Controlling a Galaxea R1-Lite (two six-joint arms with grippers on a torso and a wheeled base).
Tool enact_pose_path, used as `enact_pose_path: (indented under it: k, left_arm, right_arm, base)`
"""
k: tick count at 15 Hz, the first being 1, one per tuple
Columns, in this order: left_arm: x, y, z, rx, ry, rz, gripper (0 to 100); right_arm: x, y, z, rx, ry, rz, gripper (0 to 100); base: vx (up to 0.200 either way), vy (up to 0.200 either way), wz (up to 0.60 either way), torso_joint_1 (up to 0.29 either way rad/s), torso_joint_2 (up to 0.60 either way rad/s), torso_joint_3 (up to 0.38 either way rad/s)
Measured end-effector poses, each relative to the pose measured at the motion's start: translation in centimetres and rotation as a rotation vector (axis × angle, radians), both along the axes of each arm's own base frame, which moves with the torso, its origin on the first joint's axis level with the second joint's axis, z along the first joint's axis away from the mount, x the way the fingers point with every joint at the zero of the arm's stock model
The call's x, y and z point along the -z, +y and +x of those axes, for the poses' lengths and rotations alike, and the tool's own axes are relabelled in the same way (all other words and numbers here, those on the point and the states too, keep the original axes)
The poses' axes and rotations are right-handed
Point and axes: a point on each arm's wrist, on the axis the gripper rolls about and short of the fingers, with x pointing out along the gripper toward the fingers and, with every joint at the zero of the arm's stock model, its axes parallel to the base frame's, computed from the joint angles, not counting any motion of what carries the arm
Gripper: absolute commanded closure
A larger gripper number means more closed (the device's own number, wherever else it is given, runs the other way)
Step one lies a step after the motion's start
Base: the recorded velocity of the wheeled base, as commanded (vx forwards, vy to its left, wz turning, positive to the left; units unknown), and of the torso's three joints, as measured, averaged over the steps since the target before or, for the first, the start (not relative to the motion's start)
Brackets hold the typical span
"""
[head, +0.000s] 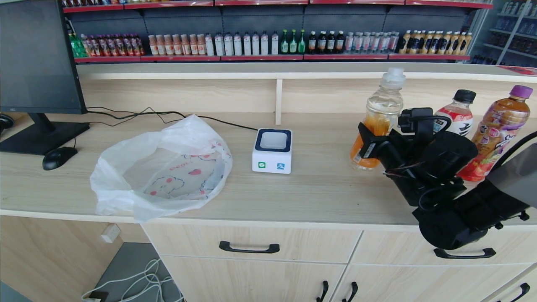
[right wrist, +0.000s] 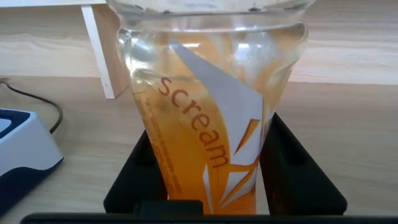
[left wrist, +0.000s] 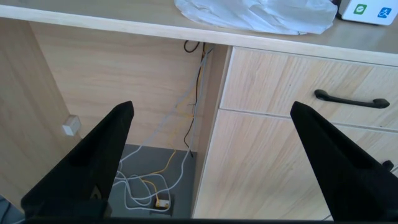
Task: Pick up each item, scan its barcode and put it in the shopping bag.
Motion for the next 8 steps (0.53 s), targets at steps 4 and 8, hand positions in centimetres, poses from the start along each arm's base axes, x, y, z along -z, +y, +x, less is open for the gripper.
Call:
enact_pose_path:
  k: [4, 8]
  left_arm:
    - [0.0, 0.0, 0.0, 0.0, 0.001, 0.0, 0]
    - [0.0, 0.0, 0.0, -0.001, 0.0, 0.0, 0]
  right_arm:
    - [-1.0, 0.1, -0.4, -0.006, -0.029, 0.008, 100]
    - [-2.4, 0.3, -2.0, -0.025, -0.055, 0.017, 100]
  base:
    - [0.0, 0.0, 0.0, 0.0, 0.0, 0.0]
    - [0.0, 0.0, 0.0, 0.0, 0.0, 0.0]
